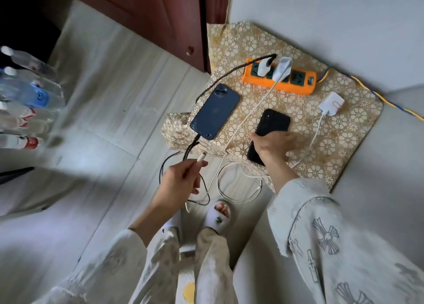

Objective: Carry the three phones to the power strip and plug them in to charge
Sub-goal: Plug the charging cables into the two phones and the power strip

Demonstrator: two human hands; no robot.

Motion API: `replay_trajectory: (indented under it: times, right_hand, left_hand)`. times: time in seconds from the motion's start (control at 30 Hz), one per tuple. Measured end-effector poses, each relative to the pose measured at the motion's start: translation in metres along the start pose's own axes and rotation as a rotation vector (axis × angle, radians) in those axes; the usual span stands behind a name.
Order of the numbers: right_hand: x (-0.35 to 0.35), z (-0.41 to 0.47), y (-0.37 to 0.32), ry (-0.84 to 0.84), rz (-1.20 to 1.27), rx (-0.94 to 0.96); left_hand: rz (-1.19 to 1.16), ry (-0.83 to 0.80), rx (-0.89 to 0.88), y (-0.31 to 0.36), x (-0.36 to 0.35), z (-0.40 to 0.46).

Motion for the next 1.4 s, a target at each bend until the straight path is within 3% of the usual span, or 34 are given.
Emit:
replay_trajectory:
  times: [0.17,0.4,0.6,1.0,1.4]
  right_hand:
    - [0.008,-0.007,0.004,-0.037,0.073,0.034]
    - [0.06,-0.094,0.04,-0.455,0.934,-0.234]
    - [0.141,-0.193,0.027,-0.66,1.306,-0.312]
    - [0.333,-0.353,-0.052,-0.691,1.623,0.133]
    - [0.401,-0.423,-0.066,-0.553,1.644,0.467]
  left_hand:
    - [0.01,0.005,-0.019,0.013,0.01,-0.002]
    - [0.11,-0.025,-0.024,0.046,0.013,-0.041]
    - [0.131,-0.088,-0.269,0.138,0.024,-0.103]
    - [0.23,-0.018,-0.841,0.36,0.063,-0.227]
    - [0.334,0.115,-1.16,0.425,0.09,-0.288]
Point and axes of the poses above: each hand's wrist, its own z-axis towards the middle knuckle, its own x-axis out of the back of the hand, y = z × x, the point moved 4 cm from there along z, towards the middle knuckle, and after that the axes turned 3 degrees about -y, right-handed, at the moved point
